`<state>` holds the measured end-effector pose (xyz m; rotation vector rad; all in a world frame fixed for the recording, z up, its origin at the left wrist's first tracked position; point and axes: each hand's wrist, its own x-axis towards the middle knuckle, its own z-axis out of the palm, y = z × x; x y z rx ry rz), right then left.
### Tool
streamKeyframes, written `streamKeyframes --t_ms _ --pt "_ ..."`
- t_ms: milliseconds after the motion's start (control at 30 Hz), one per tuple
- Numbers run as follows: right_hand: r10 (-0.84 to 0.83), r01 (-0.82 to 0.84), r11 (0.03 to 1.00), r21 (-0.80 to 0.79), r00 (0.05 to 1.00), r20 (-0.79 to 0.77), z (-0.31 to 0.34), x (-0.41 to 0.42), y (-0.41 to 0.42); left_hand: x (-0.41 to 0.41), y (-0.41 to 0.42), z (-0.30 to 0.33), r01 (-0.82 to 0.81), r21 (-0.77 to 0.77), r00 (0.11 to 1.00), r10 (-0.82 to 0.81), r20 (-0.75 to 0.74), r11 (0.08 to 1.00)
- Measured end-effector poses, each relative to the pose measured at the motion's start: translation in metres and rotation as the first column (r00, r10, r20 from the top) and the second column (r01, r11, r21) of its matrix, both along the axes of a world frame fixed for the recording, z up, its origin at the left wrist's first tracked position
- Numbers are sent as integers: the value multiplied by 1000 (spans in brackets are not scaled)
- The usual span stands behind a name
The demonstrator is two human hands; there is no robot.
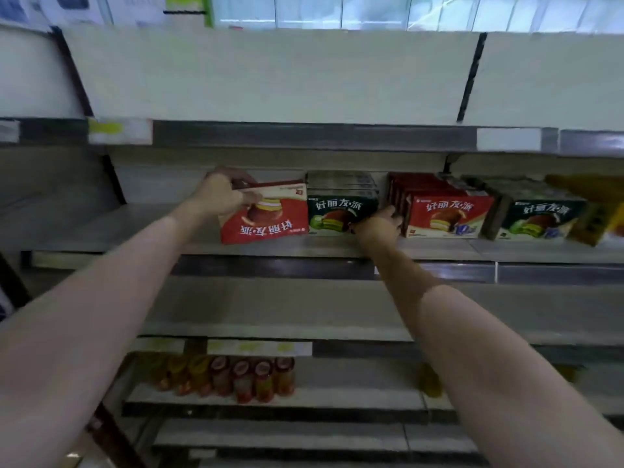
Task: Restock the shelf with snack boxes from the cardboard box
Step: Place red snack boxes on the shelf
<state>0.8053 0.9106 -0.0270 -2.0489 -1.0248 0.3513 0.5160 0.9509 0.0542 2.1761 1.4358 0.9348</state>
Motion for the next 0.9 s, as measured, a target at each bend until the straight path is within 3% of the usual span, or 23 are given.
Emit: streamKeyframes --t_ms 100,200,333,533,667,900 --pt "-38 38 999 29 999 -11 3 -9 -7 15 -4 0 55 -41 998 -56 -29 998" --pt "-66 75 991 111 995 -78 7 -13 -17 40 -9 1 77 -31 995 -75 61 997" --pt "92 -15 965 263 955 -283 6 -1 -36 80 -12 -6 169 -199 945 -101 310 965" --pt "273 -67 918 392 822 -500 14 21 -84 154 -22 -26 363 -345 851 -156 502 866" --pt "296 -129 913 386 862 -411 15 49 -112 203 -33 -33 482 -393 783 -183 594 783" --pt "152 -12 881 473 954 -260 23 119 -150 258 -66 -33 486 -379 840 -302 451 787"
